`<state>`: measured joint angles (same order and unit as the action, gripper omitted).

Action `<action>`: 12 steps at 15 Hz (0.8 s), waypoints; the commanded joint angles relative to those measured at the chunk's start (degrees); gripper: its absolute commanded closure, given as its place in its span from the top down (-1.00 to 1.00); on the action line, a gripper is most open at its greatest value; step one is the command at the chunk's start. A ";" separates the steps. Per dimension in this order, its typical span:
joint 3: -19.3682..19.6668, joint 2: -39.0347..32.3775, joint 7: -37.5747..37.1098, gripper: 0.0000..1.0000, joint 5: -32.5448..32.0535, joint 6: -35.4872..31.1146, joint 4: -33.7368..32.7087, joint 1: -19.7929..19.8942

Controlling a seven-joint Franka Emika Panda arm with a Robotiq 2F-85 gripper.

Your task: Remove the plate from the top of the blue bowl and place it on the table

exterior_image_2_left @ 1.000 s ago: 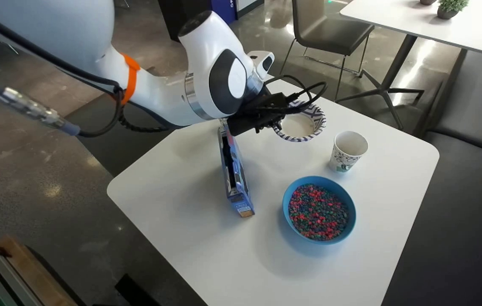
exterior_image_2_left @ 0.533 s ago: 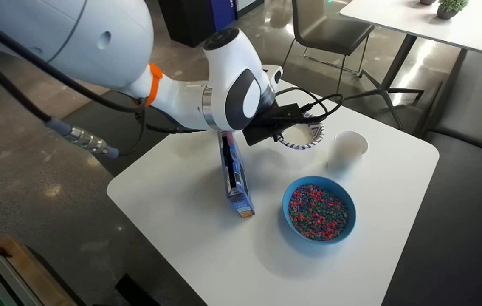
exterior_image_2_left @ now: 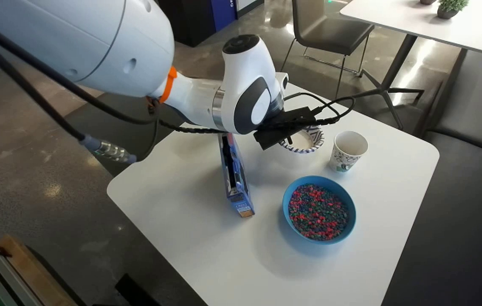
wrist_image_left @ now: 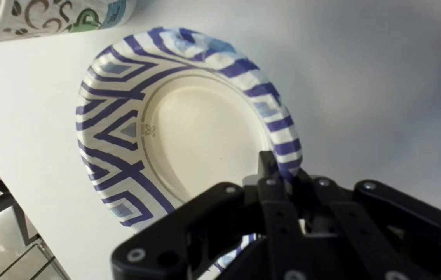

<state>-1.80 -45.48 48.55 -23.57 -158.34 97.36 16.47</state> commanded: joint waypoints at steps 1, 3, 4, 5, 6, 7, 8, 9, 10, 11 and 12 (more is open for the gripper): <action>-1.53 -2.21 5.80 -0.97 3.37 2.65 -2.78 1.14; -1.74 -2.42 6.93 -0.97 4.91 4.30 -3.24 1.27; -2.98 -2.52 8.56 -0.97 6.22 4.44 -3.27 2.26; -3.21 -2.56 9.27 -0.97 7.20 5.28 -3.45 2.37; -3.17 -2.65 9.87 -0.97 7.88 5.70 -3.64 2.32; -3.37 -2.66 10.50 -0.97 8.71 6.31 -3.86 2.45; -3.06 -2.64 10.67 -0.76 9.17 6.75 -4.08 2.22; -2.60 -2.44 10.55 -0.36 9.55 7.46 -4.24 1.85; -2.40 -2.15 10.49 -0.22 9.95 8.50 -4.37 1.67; -1.56 -1.92 9.74 -0.09 9.82 9.15 -4.58 1.01; -1.50 -1.30 9.31 0.06 10.24 10.15 -4.47 0.88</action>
<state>-3.85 -46.94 57.07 -15.48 -151.59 94.28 17.93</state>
